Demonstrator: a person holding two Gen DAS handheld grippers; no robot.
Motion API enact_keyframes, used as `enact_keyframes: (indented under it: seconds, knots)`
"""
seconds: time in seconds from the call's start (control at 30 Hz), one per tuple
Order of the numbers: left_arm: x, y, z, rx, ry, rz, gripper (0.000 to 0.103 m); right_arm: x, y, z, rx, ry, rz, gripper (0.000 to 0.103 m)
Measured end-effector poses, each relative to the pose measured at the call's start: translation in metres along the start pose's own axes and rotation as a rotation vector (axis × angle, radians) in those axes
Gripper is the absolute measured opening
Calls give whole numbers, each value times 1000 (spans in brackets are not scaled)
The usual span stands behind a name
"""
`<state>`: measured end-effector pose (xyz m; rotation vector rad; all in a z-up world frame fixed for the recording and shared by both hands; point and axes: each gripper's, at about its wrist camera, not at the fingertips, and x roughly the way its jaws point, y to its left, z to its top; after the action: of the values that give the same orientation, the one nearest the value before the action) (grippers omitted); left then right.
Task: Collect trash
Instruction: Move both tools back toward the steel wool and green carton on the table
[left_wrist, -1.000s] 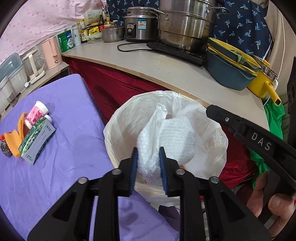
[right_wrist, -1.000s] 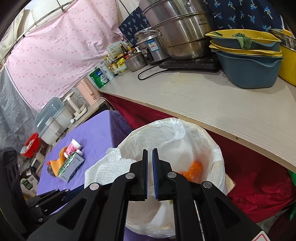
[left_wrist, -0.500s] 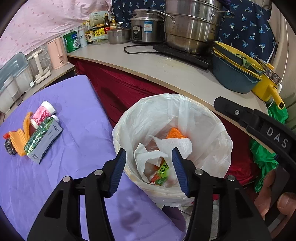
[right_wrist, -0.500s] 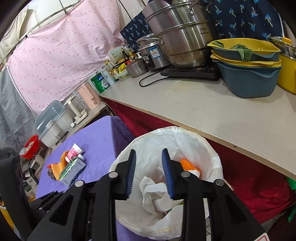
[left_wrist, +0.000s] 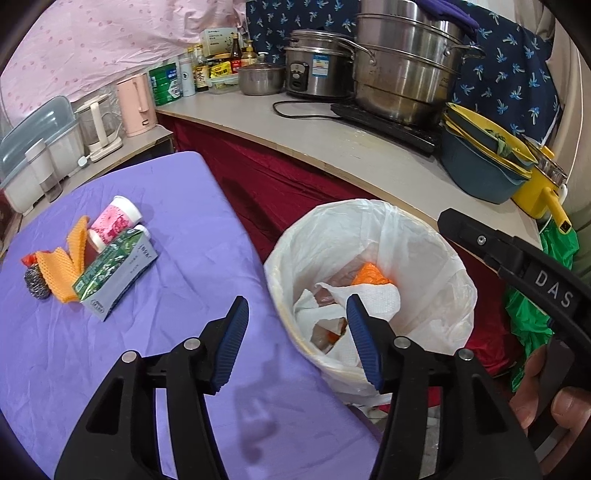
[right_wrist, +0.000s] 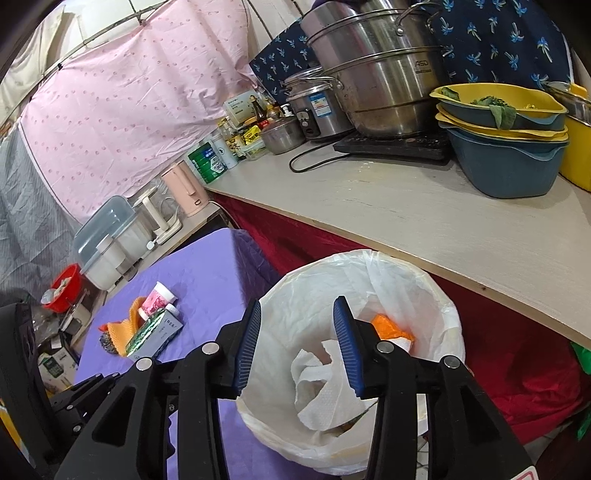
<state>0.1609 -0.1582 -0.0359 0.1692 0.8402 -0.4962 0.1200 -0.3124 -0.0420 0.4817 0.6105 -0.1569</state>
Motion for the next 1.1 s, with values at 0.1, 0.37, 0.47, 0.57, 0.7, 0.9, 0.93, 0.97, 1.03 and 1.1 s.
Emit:
enact_keyframes:
  seconds: [0.1, 0.37, 0.47, 0.57, 0.7, 0.9, 0.93, 0.97, 1.03, 1.1]
  knots:
    - [-4, 13, -3, -16, -5, 19, 55, 5, 12, -4, -17, 9, 8, 40]
    - [-15, 58, -14, -89, -10, 67, 58, 19, 48, -15, -62, 46, 47, 40]
    - [-19, 76, -17, -118, -15, 89, 58, 24, 63, -20, -83, 58, 59, 44]
    - [-24, 95, -20, -149, -16, 105, 58, 32, 81, -26, -103, 73, 75, 47]
    - [-28, 123, -28, -193, -16, 134, 63, 44, 105, -35, -118, 91, 93, 54]
    - [-34, 166, -40, -268, -10, 166, 65, 61, 138, -50, -153, 124, 111, 62]
    - [-35, 172, -42, -276, -10, 172, 65, 64, 142, -51, -156, 129, 113, 62]
    - [-35, 178, -43, -284, -9, 180, 65, 67, 148, -53, -159, 135, 116, 63]
    - [-36, 192, -47, -303, -6, 197, 65, 75, 161, -60, -165, 152, 124, 65]
    - [-37, 206, -52, -324, -3, 213, 65, 82, 172, -65, -172, 164, 132, 65]
